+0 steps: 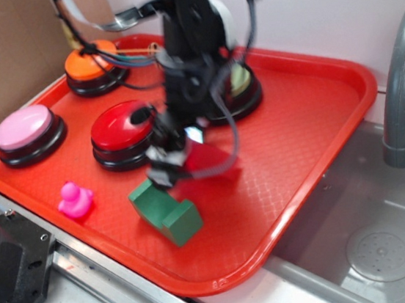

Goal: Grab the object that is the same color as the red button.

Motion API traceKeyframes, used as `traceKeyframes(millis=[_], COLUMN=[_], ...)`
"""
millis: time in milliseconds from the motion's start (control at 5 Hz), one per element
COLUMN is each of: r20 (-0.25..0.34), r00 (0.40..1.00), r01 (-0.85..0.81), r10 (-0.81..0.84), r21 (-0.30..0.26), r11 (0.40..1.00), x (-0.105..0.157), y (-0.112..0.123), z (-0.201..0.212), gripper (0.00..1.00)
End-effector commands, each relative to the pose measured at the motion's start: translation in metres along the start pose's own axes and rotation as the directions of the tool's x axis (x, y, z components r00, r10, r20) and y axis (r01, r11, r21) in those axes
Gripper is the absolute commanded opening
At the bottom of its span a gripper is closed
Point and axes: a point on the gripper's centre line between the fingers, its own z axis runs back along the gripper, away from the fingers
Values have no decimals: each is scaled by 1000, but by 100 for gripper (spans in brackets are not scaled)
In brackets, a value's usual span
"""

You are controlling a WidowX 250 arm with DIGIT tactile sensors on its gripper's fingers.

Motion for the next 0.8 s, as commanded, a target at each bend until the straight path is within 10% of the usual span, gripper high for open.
traceKeyframes(millis=[0,600], r20=[152,84], r00=[869,370], r01=[-466,-920], r10=[472,925], r21=[-74,-103], r11=[882,377], x=[-56,-62], y=[-55,-71], z=[98,145], gripper=[0,0])
